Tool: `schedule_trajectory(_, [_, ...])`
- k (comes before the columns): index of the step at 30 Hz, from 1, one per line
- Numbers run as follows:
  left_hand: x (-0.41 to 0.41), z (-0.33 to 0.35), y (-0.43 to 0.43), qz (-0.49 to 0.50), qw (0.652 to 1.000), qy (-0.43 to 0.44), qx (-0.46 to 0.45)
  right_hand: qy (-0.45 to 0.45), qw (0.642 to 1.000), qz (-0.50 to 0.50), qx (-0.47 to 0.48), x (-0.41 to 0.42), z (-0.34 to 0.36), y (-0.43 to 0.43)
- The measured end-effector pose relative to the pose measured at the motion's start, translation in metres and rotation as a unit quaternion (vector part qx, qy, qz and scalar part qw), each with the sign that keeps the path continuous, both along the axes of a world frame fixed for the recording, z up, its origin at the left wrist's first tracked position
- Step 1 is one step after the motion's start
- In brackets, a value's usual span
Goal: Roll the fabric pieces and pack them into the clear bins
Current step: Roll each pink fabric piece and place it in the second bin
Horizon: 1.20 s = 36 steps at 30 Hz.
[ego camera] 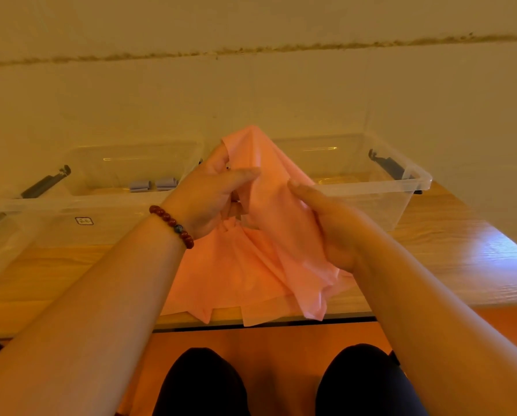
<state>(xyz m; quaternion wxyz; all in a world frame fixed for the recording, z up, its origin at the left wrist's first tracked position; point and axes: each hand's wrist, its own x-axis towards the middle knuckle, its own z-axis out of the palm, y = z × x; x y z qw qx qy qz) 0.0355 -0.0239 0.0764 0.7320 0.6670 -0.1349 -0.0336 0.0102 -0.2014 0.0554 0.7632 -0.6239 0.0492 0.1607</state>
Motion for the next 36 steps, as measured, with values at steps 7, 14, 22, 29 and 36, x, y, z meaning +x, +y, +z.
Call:
schedule_trajectory(7, [0.009, 0.000, 0.001, 0.139, 0.990, 0.029, -0.010, -0.129, 0.981, -0.103, 0.103, 0.012, 0.016, -0.005])
schedule_trajectory(14, [0.010, -0.015, -0.007, 0.054, 0.991, 0.109, -0.055, -0.127, 0.984, -0.120, 0.037, 0.032, 0.022, -0.005])
schedule_trajectory(22, [0.025, -0.015, -0.013, 0.296, 0.898, -0.018, 0.325, -0.248, 0.885, -0.209, -0.334, 0.040, 0.003, -0.012])
schedule_trajectory(29, [0.014, -0.026, -0.014, 0.303, 0.933, 0.016, 0.195, -0.261, 0.861, -0.233, -0.369, 0.042, -0.008, -0.021])
schedule_trajectory(36, [0.000, -0.056, -0.006, 0.226, 0.967, 0.104, 0.050, -0.211, 0.892, -0.307, -0.258, 0.014, -0.026, -0.021])
